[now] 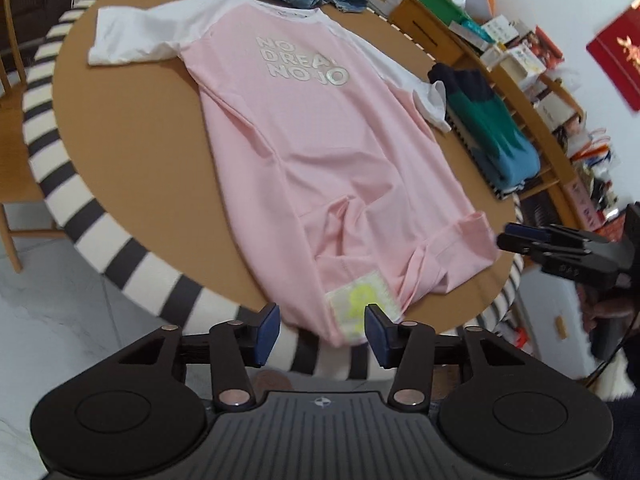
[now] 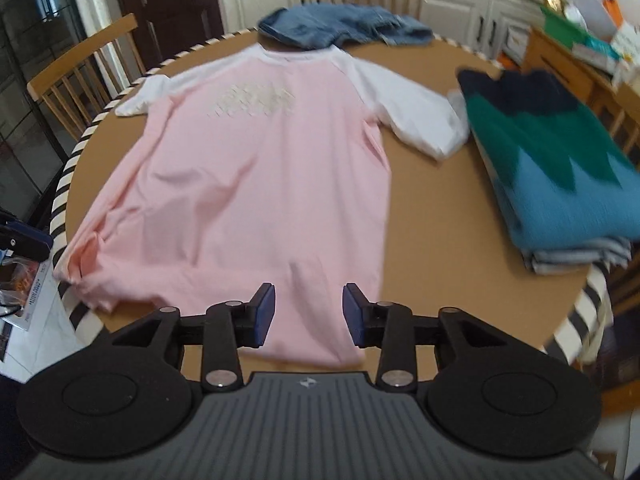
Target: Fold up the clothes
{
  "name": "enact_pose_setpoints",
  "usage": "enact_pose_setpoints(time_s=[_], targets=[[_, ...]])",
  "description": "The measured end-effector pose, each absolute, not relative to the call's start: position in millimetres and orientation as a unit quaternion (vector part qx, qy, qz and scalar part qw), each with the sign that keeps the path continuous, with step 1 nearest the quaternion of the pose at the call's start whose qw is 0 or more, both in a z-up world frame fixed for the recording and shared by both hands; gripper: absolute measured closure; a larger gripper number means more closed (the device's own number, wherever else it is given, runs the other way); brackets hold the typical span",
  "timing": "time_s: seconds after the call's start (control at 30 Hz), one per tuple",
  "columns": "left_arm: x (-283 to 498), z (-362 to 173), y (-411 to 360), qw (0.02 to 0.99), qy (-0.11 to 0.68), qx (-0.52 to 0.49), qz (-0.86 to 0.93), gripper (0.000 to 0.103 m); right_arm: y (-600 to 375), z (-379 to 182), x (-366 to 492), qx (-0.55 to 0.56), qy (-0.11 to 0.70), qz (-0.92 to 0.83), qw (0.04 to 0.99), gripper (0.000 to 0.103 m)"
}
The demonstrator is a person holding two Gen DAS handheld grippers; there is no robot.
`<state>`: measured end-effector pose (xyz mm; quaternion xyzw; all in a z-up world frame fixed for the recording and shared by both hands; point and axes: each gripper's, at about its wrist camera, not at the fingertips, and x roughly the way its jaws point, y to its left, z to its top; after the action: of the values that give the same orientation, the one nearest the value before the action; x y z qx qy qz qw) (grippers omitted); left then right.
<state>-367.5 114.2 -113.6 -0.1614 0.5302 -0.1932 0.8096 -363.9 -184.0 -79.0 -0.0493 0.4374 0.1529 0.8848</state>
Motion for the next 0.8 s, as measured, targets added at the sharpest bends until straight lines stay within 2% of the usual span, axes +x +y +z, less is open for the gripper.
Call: enact_pose_setpoints(time_s=[0.07, 0.13, 0.17, 0.2, 0.23, 0.27, 0.47, 0.63, 0.73, 0.8], targets=[[-364, -121, 105, 0.808, 0.534, -0.160, -0.190, 0.047, -174, -90, -354, -0.066, 0.438, 0.155, 0.883, 0.062], [-363, -129, 99, 0.808, 0.539, -0.155, -0.180, 0.047, -171, -102, -346, -0.060, 0.455, 0.161, 0.874, 0.084], [-364, -130, 98, 0.812, 0.534, -0.156, -0.177, 0.051, -172, -103, -347, -0.051, 0.458, 0.161, 0.873, 0.099], [-365, -132, 97, 0.815, 0.530, -0.156, -0.175, 0.055, -173, -103, -349, -0.043, 0.459, 0.159, 0.873, 0.099], [-366, -133, 98, 0.816, 0.529, -0.160, -0.172, 0.079, -175, -100, -353, -0.041, 0.455, 0.156, 0.876, 0.099], [-367, -132, 101, 0.815, 0.529, -0.165, -0.170, 0.098, -177, -96, -359, -0.043, 0.449, 0.153, 0.879, 0.099], [-377, -126, 127, 0.814, 0.536, -0.173, -0.142, 0.100, -200, -68, -402, -0.056, 0.449, 0.136, 0.882, 0.099], [-387, -117, 154, 0.816, 0.543, -0.168, -0.111, 0.100, -218, -72, -428, -0.066, 0.479, 0.120, 0.867, 0.099], [-393, -112, 170, 0.816, 0.546, -0.164, -0.093, 0.099, -228, -85, -434, -0.053, 0.510, 0.101, 0.852, 0.092], [-397, -108, 180, 0.816, 0.549, -0.164, -0.081, 0.095, -233, -90, -436, -0.053, 0.528, 0.084, 0.843, 0.091]])
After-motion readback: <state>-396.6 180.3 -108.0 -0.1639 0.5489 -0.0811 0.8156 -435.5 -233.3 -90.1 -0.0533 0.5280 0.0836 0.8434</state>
